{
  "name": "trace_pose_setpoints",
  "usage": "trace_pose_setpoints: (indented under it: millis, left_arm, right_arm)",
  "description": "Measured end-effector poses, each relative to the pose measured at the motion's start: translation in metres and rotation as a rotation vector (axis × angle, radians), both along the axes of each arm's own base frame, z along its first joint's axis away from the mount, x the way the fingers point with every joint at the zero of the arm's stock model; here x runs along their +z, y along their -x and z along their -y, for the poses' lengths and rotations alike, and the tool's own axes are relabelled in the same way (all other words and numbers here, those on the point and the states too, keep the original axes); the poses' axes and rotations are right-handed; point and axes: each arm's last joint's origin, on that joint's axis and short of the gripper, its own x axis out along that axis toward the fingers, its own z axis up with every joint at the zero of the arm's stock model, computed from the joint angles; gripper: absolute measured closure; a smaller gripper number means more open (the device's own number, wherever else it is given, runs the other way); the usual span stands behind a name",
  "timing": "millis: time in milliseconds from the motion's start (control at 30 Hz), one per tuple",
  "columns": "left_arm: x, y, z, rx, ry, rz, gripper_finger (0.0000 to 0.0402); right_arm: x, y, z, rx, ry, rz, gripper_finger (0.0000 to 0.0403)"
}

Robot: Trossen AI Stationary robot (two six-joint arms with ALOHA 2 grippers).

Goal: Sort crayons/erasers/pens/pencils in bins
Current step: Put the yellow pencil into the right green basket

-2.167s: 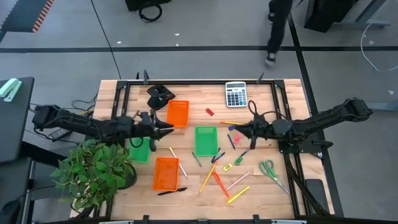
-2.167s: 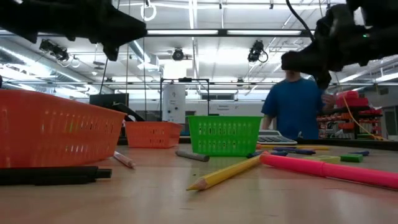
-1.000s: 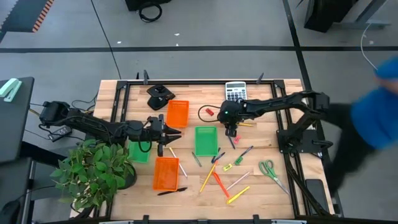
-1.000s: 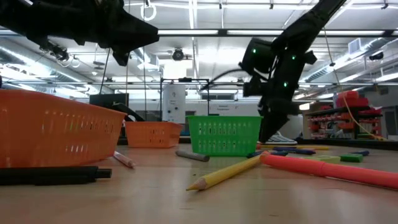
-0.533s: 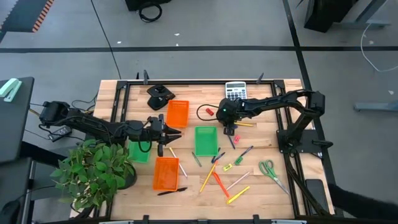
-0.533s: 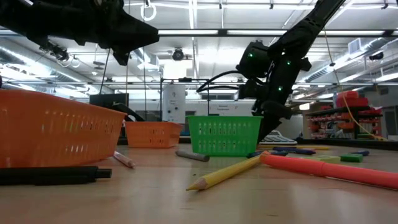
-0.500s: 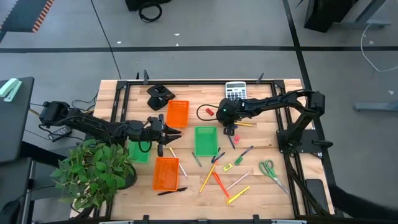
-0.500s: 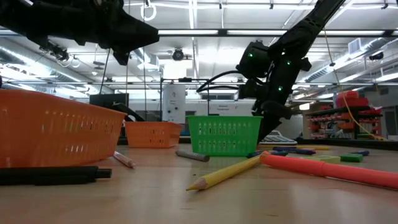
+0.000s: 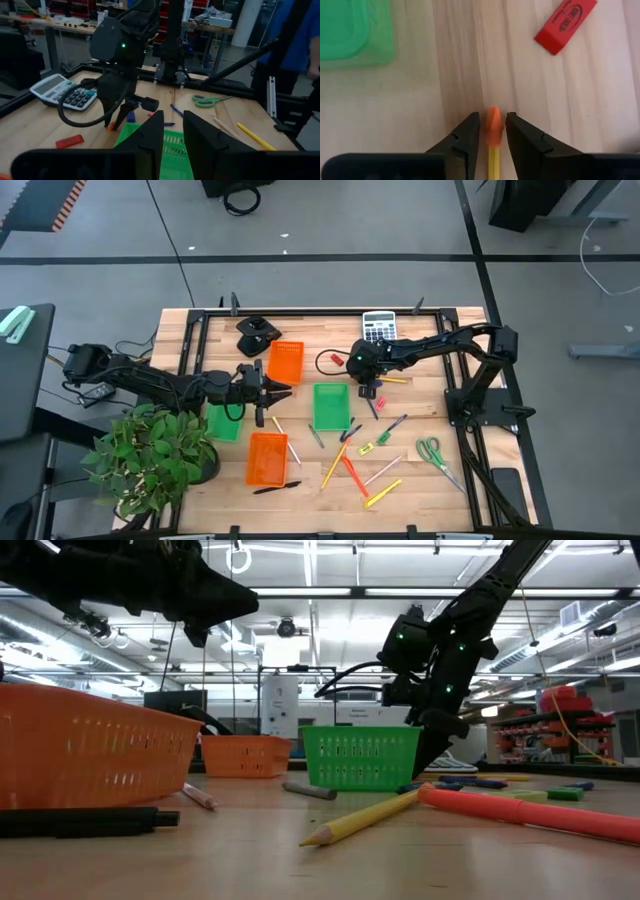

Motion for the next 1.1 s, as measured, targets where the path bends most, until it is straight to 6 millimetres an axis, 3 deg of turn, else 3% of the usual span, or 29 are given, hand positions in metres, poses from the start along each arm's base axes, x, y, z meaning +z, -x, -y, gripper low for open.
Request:
trace_pose_setpoints:
  millis: [300,600,733,900,1100]
  left_arm:
    - [-0.001,0.0,0.0,0.002,0.032,-0.01,0.0322]
    - [-0.003,0.0,0.0,0.006,0.103,-0.022,0.0328]
    - [-0.004,0.0,0.0,0.008,0.123,-0.032,0.0326]
    - [-0.005,0.001,0.002,0.002,0.138,-0.032,0.0324]
    - [-0.005,0.001,0.008,-0.027,0.145,-0.036,0.0325]
  right_arm:
    - [0.0,0.002,0.004,-0.015,0.003,-0.006,0.03]
    - [0.001,0.003,0.003,-0.006,0.006,-0.008,0.0367]
    - [0.005,0.005,0.003,-0.01,0.018,-0.003,0.0374]
    - [0.026,0.009,0.003,-0.053,0.059,0.055,0.0376]
    - [0.067,0.02,-0.001,-0.175,0.034,0.224,0.0377]
